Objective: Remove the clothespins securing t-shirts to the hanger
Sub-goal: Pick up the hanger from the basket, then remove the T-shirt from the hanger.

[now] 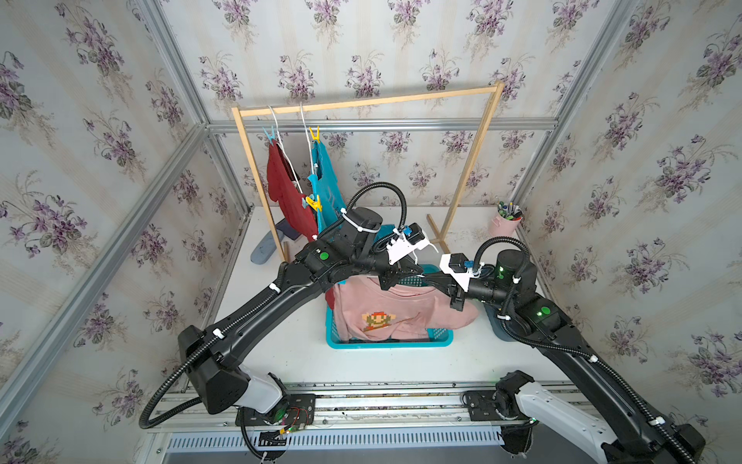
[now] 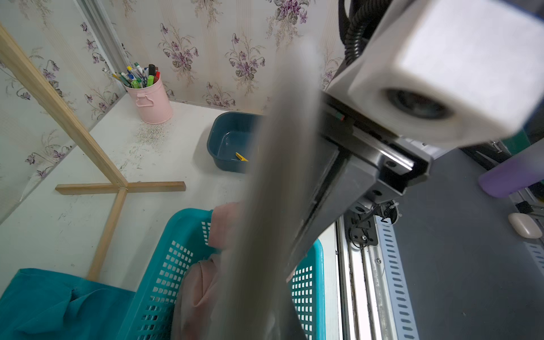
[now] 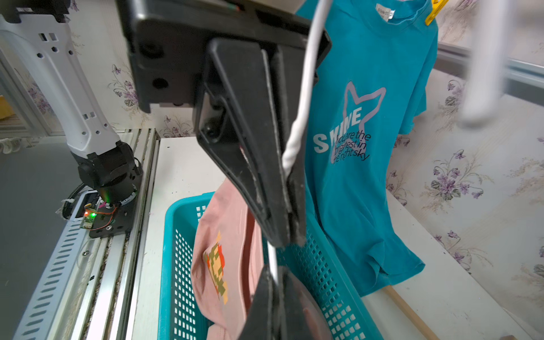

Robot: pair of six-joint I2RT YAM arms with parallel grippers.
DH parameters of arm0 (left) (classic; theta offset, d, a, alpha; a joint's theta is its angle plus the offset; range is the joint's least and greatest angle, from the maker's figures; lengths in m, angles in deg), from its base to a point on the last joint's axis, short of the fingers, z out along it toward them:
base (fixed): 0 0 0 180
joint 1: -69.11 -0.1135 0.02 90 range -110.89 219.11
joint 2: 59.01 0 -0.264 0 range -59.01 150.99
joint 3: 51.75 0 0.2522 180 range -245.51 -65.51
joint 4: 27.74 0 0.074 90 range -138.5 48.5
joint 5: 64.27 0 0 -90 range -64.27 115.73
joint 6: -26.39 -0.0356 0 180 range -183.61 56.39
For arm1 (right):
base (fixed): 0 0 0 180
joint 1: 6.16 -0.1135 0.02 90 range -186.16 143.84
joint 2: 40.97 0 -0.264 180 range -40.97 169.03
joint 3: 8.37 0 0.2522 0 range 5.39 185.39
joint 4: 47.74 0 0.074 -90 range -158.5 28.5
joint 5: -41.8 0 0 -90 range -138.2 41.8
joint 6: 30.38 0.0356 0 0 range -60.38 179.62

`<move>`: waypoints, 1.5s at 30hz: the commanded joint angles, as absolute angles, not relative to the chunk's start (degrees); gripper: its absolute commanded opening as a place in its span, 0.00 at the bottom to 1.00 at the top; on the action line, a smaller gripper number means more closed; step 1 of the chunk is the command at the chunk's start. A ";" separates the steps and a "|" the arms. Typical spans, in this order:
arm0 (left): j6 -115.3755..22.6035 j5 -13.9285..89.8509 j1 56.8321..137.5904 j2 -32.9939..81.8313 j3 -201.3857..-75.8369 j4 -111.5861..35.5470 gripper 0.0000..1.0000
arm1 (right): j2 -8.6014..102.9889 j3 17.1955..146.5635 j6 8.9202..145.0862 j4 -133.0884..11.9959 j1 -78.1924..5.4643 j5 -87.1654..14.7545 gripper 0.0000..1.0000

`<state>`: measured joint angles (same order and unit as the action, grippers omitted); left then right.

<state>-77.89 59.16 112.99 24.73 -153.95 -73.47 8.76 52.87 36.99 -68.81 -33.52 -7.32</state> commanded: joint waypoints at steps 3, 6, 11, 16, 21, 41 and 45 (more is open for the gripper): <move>-73.00 57.58 113.99 21.70 -153.65 -72.61 0.00 | 3.64 48.75 39.46 -58.78 -33.59 -13.57 0.31; -71.89 52.60 115.10 17.47 -152.73 -72.57 0.00 | -1.13 43.97 42.32 -50.30 -33.57 -16.40 0.54; -70.00 46.58 115.96 11.08 -150.04 -72.27 0.00 | 0.39 46.08 42.91 -52.45 -33.58 -14.68 0.68; -68.09 44.10 115.96 7.04 -146.59 -72.09 0.00 | 4.13 49.53 42.31 -58.20 -33.55 -13.49 0.68; -68.42 40.22 116.00 2.34 -142.68 -72.09 0.04 | 5.26 50.47 41.25 -64.52 -33.60 -15.26 0.67; -73.72 36.44 115.87 -4.22 -138.03 -72.18 0.01 | 6.43 52.72 40.99 -74.93 -33.53 -18.20 0.59; -74.76 36.20 115.77 -5.16 -137.17 -72.43 0.01 | 7.19 53.27 38.99 -76.88 -33.51 -18.53 0.58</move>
<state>-73.37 37.31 115.92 -4.84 -137.43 -73.45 6.73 52.81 40.94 -75.58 -33.52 -17.97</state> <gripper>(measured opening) 0.070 0.585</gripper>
